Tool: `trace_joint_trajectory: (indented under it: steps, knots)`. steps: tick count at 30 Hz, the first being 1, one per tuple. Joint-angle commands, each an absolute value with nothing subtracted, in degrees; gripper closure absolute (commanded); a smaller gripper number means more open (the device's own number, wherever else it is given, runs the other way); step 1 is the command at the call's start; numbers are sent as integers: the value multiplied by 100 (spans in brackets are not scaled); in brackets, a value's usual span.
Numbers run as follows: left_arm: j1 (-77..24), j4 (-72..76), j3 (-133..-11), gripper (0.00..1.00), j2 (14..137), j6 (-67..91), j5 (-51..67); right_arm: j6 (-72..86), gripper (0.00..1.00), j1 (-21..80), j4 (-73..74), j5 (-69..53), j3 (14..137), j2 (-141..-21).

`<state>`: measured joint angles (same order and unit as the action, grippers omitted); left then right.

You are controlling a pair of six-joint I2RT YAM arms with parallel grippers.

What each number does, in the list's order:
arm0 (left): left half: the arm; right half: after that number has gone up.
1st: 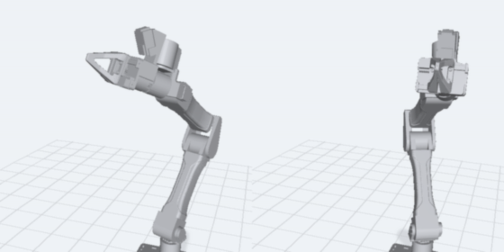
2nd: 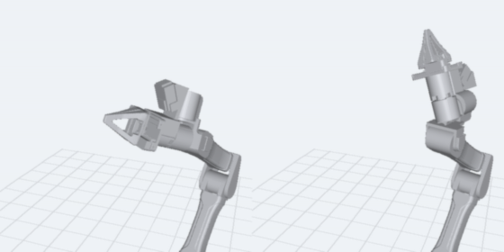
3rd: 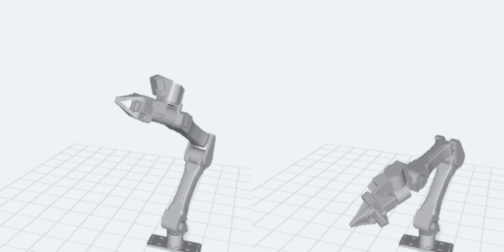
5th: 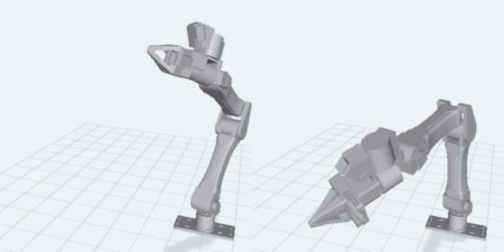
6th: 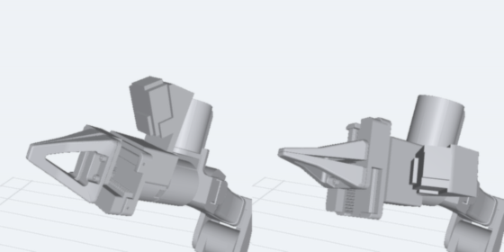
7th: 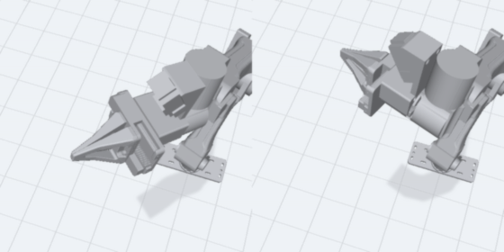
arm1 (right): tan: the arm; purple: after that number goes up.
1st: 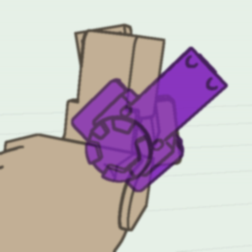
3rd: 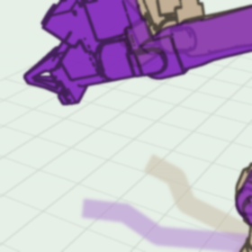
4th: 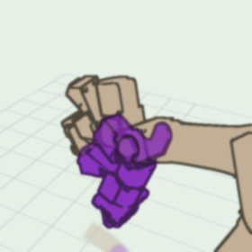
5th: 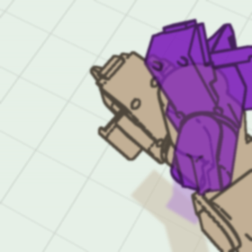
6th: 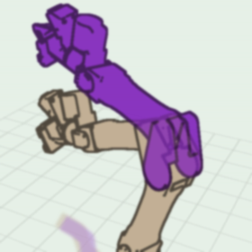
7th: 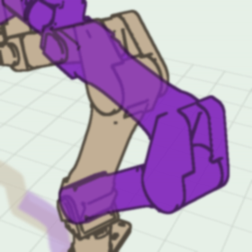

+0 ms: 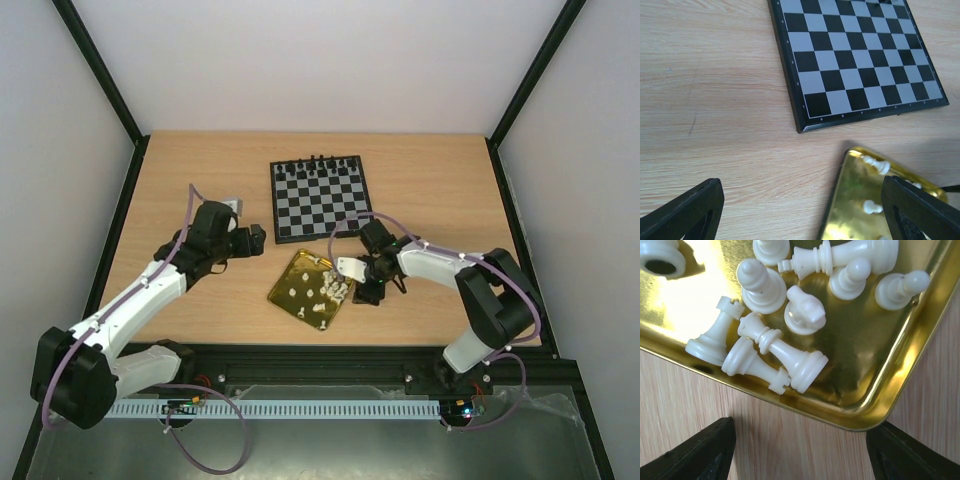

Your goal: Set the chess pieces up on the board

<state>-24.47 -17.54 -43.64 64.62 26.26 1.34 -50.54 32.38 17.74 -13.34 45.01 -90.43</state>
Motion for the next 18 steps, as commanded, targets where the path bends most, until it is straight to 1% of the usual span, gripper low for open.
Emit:
trace_joint_trajectory:
  steps: [1, 7, 15, 18]
  knots:
    - [-2395, -1828, -4342, 12, 6195, 2815, -1, -4733, 29, 3762, 1679, -1072, 4680, -9586]
    - [-2286, -1872, -4326, 12, 5779, 3135, -159, -3960, 36, 4292, 1622, -1062, 5366, -10154]
    - [-2276, -2002, -4257, 12, 5179, 3322, -507, -2974, 40, 4856, 1644, -1036, 6261, -10947]
    - [-2276, -2105, -4213, 12, 4962, 3429, -692, -2348, 41, 4913, 1691, -1339, 6796, -11243]
